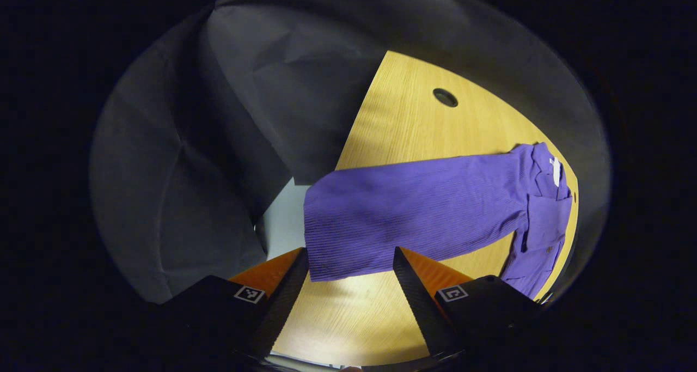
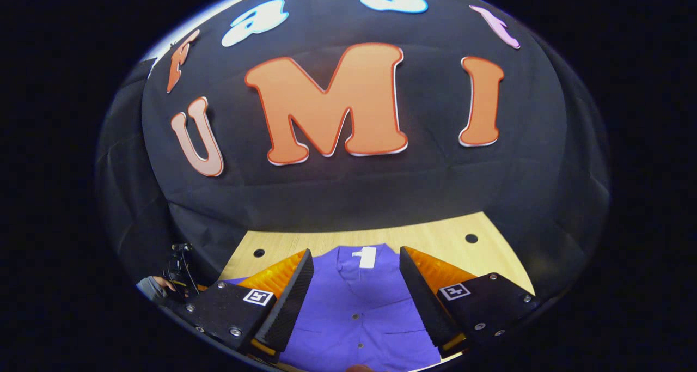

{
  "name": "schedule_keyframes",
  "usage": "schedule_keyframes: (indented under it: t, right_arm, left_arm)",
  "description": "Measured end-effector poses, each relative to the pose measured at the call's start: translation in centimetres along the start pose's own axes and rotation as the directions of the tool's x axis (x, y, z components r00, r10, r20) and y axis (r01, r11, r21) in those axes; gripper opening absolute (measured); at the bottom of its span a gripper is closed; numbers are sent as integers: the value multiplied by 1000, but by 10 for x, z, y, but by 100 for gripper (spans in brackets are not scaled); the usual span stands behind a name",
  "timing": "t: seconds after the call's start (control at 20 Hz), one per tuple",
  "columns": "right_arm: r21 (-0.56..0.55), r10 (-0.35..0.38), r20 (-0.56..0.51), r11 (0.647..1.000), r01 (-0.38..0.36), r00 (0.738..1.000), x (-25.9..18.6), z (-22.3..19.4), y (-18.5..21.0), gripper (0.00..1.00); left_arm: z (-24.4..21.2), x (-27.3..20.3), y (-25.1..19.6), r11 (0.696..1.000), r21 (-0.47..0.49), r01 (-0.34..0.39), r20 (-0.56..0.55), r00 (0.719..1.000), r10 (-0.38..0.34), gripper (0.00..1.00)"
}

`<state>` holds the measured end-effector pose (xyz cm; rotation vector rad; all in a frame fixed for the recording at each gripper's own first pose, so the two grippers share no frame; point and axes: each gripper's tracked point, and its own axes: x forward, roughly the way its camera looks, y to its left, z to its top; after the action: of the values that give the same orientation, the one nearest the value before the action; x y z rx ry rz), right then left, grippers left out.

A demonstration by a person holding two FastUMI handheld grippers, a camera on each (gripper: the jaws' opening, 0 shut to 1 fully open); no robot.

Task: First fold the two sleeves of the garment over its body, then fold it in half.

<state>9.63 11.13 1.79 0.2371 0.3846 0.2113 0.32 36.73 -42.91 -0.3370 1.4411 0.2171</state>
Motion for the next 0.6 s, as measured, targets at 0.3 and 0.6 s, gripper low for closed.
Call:
schedule_keyframes:
  t: [0.3, 0.6]
  right_arm:
    - [-5, -58, 25, 998, 58, 998, -21, -4, -30, 95]
    - [8, -44, 6, 999, 44, 999, -26, -11, -34, 95]
  left_arm:
    - [-13, 31, 7, 998, -57, -22, -94, 995, 16, 94]
    - [-3, 32, 12, 998, -21, -64, -112, 992, 62, 70]
